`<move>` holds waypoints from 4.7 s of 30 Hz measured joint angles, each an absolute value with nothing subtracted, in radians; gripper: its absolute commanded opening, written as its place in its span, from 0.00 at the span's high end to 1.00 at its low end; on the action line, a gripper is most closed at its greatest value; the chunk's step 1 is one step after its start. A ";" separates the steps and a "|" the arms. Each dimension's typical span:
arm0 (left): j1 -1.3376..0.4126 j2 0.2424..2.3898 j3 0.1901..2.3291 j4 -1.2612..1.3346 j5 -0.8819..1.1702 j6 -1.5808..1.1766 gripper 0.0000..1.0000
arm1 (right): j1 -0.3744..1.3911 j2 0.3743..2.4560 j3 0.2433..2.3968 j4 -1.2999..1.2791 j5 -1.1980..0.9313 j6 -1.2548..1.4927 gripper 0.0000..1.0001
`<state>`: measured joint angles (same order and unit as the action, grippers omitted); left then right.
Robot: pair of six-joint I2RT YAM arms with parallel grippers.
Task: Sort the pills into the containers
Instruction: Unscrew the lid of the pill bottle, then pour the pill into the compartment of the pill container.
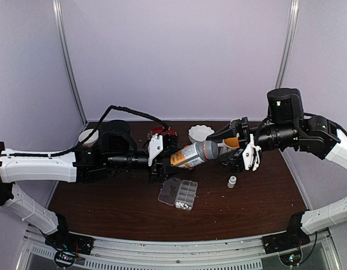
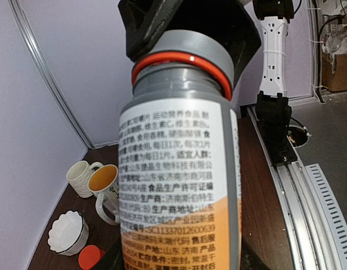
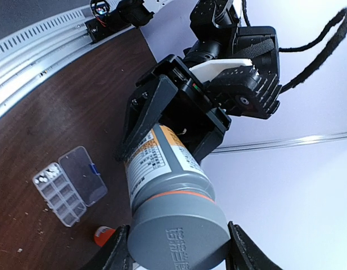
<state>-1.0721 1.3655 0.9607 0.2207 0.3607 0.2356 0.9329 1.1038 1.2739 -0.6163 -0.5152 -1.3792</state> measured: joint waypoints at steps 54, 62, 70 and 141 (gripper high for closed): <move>-1.066 1.401 0.638 0.189 0.108 0.037 0.90 | 0.920 1.151 0.607 -0.144 -0.212 0.294 0.98; -1.066 1.462 0.694 0.075 0.061 0.035 0.91 | 0.920 1.177 0.616 -0.136 -0.207 0.351 0.98; -1.054 1.557 0.854 -0.074 0.044 0.023 0.91 | 0.920 1.177 0.616 -0.130 -0.195 0.372 0.98; -0.965 1.888 1.354 -0.681 0.109 -0.090 0.94 | 0.921 1.232 0.619 -0.122 -0.193 0.374 1.00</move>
